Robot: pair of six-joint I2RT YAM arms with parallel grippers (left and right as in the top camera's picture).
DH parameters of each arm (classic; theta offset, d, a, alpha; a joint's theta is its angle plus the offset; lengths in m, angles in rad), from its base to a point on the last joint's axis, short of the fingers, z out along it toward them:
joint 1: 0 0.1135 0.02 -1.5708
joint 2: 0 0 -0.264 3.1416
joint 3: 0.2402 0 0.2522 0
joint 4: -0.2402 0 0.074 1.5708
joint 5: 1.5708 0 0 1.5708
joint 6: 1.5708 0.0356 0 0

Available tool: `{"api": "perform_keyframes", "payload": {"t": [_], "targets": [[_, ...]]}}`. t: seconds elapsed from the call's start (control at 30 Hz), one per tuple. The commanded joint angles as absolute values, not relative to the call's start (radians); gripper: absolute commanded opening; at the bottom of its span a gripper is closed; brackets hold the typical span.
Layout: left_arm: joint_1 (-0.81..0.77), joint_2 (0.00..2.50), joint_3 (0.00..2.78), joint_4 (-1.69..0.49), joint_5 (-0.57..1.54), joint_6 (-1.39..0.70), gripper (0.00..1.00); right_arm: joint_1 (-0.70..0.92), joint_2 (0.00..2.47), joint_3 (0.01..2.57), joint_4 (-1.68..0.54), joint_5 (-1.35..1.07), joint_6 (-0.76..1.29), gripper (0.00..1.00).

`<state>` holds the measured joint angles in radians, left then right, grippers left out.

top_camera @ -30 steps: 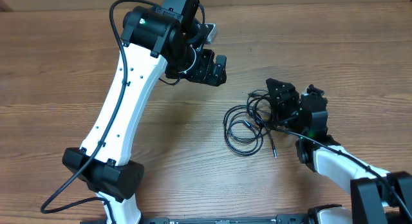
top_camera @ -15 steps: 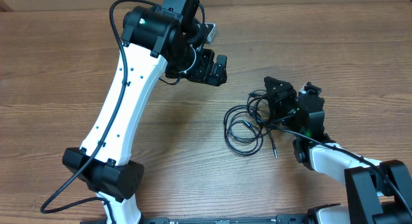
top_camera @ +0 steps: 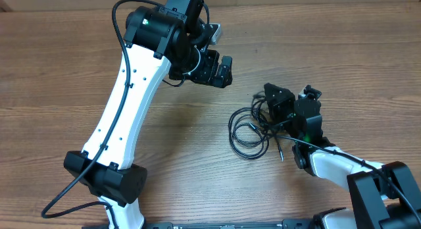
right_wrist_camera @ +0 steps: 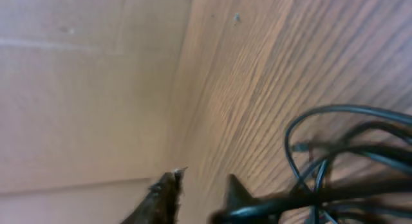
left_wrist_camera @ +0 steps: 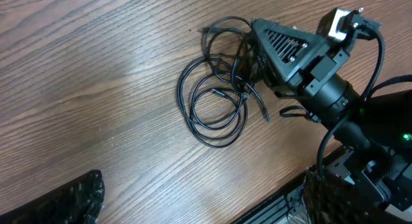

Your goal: Untangle cables

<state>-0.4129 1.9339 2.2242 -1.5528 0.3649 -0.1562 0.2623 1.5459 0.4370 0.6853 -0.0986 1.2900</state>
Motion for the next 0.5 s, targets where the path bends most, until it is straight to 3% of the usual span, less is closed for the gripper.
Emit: {"api": "perform_keyframes", "payload": {"t": [0.0,0.07,0.27,0.47], "targets": [[-0.419,1.944,2.227,-1.551,0.358,-0.164,1.00,0.265,1.551,0.460,0.773,-0.187,1.200,0.11],[-0.419,1.944,2.227,-1.549,0.357,-0.162,1.00,0.265,1.551,0.461,0.879,-0.271,1.187,0.04],[-0.419,1.945,2.227,-1.544,0.333,-0.165,0.99,0.265,1.514,0.461,1.306,-0.451,1.334,0.04],[-0.419,1.945,2.227,-1.544,0.340,-0.188,0.98,0.266,1.439,0.461,1.361,-0.478,1.456,0.04]]}}
